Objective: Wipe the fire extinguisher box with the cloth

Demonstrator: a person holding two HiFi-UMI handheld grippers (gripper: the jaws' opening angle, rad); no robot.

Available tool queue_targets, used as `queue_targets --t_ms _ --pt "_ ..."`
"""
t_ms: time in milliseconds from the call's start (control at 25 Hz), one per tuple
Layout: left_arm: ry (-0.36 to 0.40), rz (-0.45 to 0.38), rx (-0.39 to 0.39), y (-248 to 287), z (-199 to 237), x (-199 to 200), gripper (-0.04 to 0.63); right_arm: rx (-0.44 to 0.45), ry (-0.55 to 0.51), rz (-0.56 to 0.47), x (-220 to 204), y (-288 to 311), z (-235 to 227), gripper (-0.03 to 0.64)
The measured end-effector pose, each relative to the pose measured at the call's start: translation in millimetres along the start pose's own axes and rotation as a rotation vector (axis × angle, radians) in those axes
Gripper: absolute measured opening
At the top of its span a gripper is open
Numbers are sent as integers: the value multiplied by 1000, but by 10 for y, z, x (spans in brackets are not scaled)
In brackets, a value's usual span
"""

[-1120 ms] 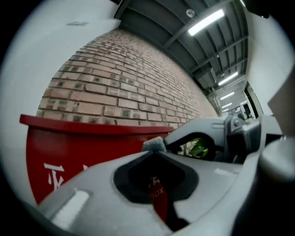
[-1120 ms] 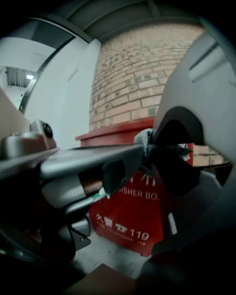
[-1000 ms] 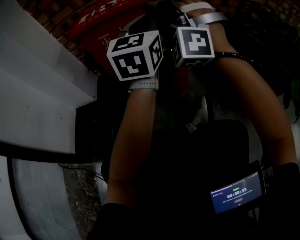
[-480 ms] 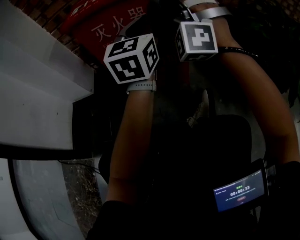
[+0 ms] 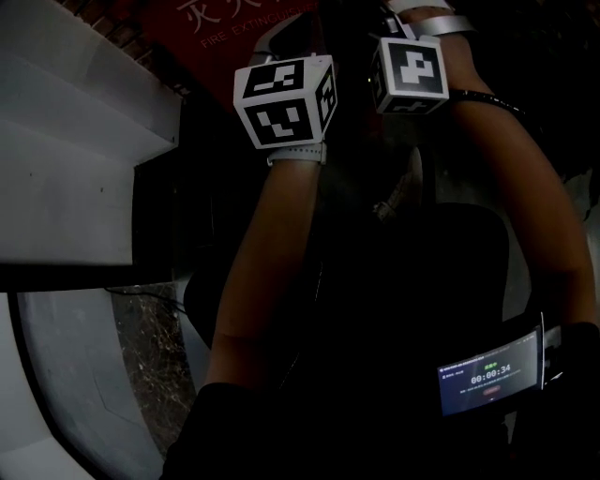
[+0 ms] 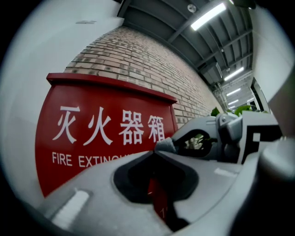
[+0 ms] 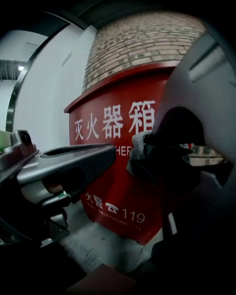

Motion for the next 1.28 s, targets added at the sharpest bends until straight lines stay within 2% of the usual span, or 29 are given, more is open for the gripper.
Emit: queue_targets --t_ms 120,480,720,960,1280 --pt "7 9 -8 28 -33 -141 3 12 10 12 -36 -1 163 34" --pt "-32 58 -19 32 -38 -664 3 59 83 12 21 -45 636 34" --pt "-28 102 -14 63 -21 -933 3 133 104 17 0 -36 1024 34" --pt "-76 127 1 40 22 -1224 3 180 75 22 -7 -49 1309 34" --pt "-72 147 14 0 -17 -1646 3 205 54 10 17 -76 1716 34"
Point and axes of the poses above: the fingertips, and each gripper's own axes: y forward along the fingers, z to its left, x out of its top, the point moved 2 cm from there along -y, backward along the fingers, and after that the axes turned 11 degrees about -x, right-handed, at the moved point
